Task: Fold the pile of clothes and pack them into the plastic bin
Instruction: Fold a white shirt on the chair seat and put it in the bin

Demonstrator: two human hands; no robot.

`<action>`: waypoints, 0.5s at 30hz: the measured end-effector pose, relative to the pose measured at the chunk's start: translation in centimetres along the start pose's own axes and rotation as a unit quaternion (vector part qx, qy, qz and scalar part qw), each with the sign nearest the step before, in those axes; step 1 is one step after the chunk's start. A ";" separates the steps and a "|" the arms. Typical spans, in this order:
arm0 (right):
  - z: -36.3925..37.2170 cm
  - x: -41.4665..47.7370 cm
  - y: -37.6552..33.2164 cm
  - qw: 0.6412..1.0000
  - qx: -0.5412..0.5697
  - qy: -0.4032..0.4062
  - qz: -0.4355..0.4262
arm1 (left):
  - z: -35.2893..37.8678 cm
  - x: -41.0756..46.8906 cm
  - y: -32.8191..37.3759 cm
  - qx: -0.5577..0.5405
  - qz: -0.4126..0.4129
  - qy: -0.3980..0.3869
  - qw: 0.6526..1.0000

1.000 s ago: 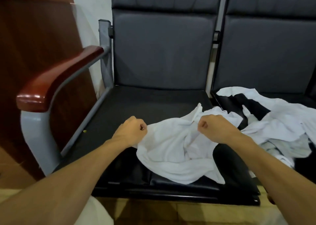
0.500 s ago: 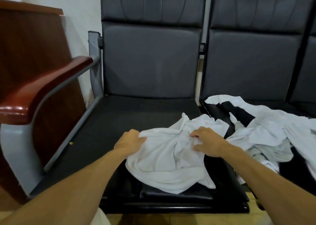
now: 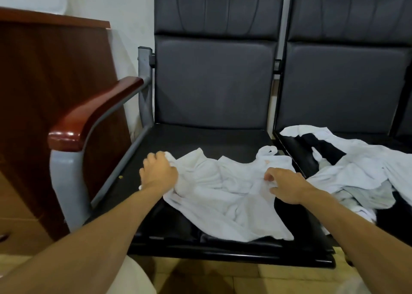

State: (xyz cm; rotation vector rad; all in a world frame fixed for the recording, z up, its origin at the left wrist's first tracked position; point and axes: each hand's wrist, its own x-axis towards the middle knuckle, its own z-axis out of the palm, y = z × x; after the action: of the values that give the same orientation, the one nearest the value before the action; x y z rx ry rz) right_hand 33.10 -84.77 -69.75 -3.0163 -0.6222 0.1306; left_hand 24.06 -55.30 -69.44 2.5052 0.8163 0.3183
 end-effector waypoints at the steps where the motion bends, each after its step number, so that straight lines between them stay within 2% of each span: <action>1: 0.0 -0.1 -0.1 1.000 -0.016 -0.007 -0.004 | -0.1 -0.8 0.6 0.036 0.047 -0.003 0.998; 2: 0.0 -0.2 -0.3 0.999 -0.034 -0.017 -0.007 | -0.2 -1.6 1.2 0.044 0.090 -0.016 0.995; 4: -0.1 -0.4 -0.5 0.998 -0.058 -0.032 -0.016 | -0.1 -3.6 2.7 -0.016 0.183 -0.095 0.978; 6: -0.1 -0.4 -0.5 0.997 -0.071 -0.032 -0.025 | 0.3 -5.9 3.8 -0.082 0.267 -0.231 0.932; 8: 0.1 -0.4 -0.4 0.997 -0.072 -0.020 -0.035 | 1.1 -7.4 4.3 -0.032 0.322 -0.350 0.879; 10: 0.3 -0.5 -0.3 0.997 -0.065 0.000 -0.046 | 2.2 -7.8 4.1 0.057 0.378 -0.384 0.841; 11: 0.4 -0.4 -0.2 0.997 -0.060 0.010 -0.054 | 2.4 -7.7 3.7 0.069 0.392 -0.385 0.833; 15: 0.0 -0.5 0.5 0.997 -0.021 0.026 -0.064 | 2.4 -6.5 2.9 0.024 0.382 -0.390 0.837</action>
State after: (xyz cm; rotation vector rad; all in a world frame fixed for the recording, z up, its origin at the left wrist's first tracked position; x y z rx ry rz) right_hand 32.85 -85.40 -69.78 -2.9968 -0.8213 0.0330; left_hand 21.14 -62.17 -70.52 2.5358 -0.5209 -0.4759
